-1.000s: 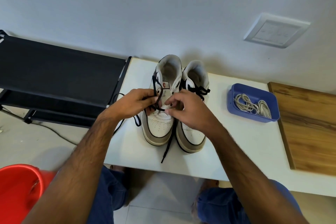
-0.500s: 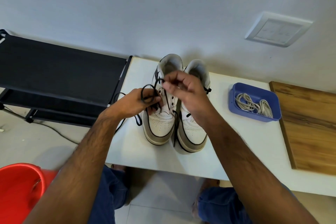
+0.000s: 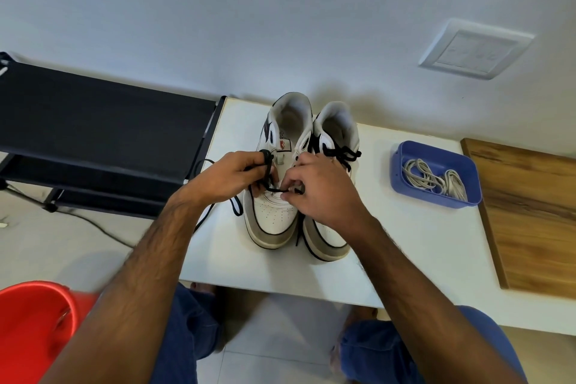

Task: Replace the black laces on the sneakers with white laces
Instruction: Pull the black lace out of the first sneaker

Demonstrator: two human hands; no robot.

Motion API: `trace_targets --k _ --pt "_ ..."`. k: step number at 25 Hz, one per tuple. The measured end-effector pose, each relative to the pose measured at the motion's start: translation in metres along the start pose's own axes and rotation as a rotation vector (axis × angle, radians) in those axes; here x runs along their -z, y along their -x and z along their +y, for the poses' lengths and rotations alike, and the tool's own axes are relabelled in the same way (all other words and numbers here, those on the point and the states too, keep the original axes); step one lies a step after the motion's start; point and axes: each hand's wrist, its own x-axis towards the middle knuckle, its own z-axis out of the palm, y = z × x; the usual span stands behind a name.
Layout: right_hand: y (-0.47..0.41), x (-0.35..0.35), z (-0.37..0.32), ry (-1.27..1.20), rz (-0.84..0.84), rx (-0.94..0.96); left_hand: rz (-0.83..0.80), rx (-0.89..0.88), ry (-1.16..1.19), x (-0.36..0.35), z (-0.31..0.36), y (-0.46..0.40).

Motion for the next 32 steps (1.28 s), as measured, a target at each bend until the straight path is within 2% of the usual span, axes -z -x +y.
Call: trace_targets --k 2,5,10,14,16,23,26,28,29,30,32 --pt "-0.003 -0.001 -0.005 0.036 0.006 0.002 -0.008 -0.009 -0.012 0.001 0.000 0.001" --pt "-0.007 0.002 -0.014 -0.047 0.029 0.004 -0.011 -0.017 -0.061 0.004 -0.005 -0.001" --pt "-0.005 0.008 -0.015 0.198 -0.043 -0.012 0.005 -0.010 -0.054 0.003 -0.007 -0.002" --pt "-0.001 -0.010 -0.009 0.031 0.012 -0.033 0.005 0.007 -0.008 0.002 -0.008 -0.003" --pt "-0.002 -0.015 -0.004 -0.132 0.081 -0.040 -0.002 0.004 0.017 0.002 -0.008 -0.003" --pt "-0.014 0.020 -0.022 -1.039 0.193 0.018 -0.013 0.000 0.048 0.000 -0.004 -0.003" --pt "-0.016 0.026 -0.020 -1.542 0.246 -0.078 -0.022 -0.003 0.056 0.000 -0.003 -0.003" --pt "-0.013 0.022 -0.015 -1.734 0.276 -0.169 -0.027 0.003 0.043 0.001 -0.003 -0.004" --pt "-0.012 0.020 -0.011 -1.723 0.284 -0.194 -0.025 0.006 0.037 0.001 -0.003 -0.005" --pt "-0.011 0.017 -0.006 -1.608 0.286 -0.208 -0.019 0.013 0.034 0.002 -0.004 -0.005" --pt "-0.005 0.012 0.006 -1.096 0.249 -0.198 -0.008 0.020 0.040 0.000 -0.004 -0.005"
